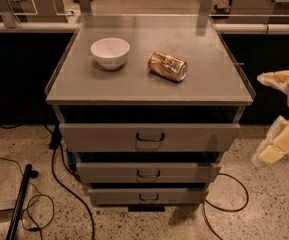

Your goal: Open top drawer

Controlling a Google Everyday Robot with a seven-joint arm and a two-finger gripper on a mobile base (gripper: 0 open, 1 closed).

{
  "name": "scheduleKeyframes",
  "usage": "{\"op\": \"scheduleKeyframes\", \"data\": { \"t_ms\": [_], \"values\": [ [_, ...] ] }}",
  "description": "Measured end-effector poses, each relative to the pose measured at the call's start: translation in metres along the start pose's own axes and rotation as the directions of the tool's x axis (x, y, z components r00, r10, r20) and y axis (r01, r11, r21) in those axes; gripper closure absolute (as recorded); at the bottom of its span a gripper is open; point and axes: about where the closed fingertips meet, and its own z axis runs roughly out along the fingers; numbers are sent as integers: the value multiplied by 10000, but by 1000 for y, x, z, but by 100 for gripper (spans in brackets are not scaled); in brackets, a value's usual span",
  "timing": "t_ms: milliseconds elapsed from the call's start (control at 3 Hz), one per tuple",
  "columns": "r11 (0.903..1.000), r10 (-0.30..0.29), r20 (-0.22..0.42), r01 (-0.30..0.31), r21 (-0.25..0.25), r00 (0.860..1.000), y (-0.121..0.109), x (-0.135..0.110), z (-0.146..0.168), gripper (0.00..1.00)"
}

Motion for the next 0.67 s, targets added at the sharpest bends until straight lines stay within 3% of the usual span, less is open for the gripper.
{"op": "scheduleKeyframes", "data": {
  "t_ms": [333, 667],
  "values": [
    [9953, 758, 1691, -850, 474, 9827, 4, 3, 20, 0],
    [9956, 753, 1662, -834, 422, 9832, 5, 4, 22, 0]
  ]
}}
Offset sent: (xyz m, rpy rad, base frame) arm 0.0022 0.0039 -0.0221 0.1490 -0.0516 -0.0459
